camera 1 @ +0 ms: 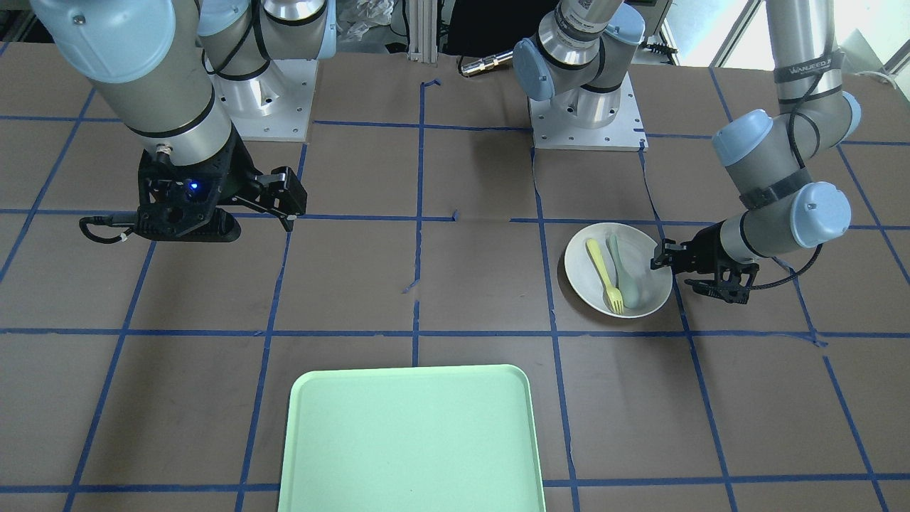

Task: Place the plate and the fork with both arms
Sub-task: 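Lower the left gripper to the white plate rim and grasp it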

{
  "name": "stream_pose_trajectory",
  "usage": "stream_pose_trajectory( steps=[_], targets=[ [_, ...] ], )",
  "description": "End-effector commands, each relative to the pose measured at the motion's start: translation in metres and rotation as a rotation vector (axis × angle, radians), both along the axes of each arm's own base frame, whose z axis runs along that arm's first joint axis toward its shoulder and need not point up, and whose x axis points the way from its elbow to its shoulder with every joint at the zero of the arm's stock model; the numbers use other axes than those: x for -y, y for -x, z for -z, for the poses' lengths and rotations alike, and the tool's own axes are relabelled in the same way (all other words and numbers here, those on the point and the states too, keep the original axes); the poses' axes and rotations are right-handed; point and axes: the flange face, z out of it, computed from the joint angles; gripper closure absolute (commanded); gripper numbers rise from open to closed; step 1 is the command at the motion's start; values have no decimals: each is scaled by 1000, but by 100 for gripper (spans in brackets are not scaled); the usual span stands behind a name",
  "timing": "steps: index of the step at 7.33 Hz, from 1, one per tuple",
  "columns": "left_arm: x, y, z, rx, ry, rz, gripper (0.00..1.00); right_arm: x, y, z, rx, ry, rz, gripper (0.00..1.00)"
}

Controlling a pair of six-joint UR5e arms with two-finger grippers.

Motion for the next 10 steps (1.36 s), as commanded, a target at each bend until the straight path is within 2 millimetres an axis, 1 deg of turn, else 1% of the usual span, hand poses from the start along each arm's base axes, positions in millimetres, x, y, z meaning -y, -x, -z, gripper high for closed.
stream_pose_trajectory(
  steps=[1,2,3,4,5,6,7,8,10],
  targets=[
    [4,-4,-3,7,5,5,100,1,4,-1,-32,5,-6,0],
    [5,-5,-5,10,12,0,100,1,4,-1,-32,5,-6,0],
    [12,-8,-12,6,30,-13,100,1,4,-1,-34,5,-6,0],
    [21,-12,-24,0,25,-34,100,1,4,-1,-34,5,-5,0],
    [34,-9,-45,-70,19,-121,100,1,4,-1,-34,5,-5,0],
    [49,-8,-70,-88,-6,-200,100,0,4,0,-33,2,-2,0],
    [68,-1,-89,-113,-10,-292,100,1,4,-1,-32,5,-2,0],
    [94,24,-99,-144,24,-312,100,1,4,0,-33,3,0,0],
    [164,138,-111,-152,36,-393,100,1,3,1,-31,0,-2,0]
  ],
)
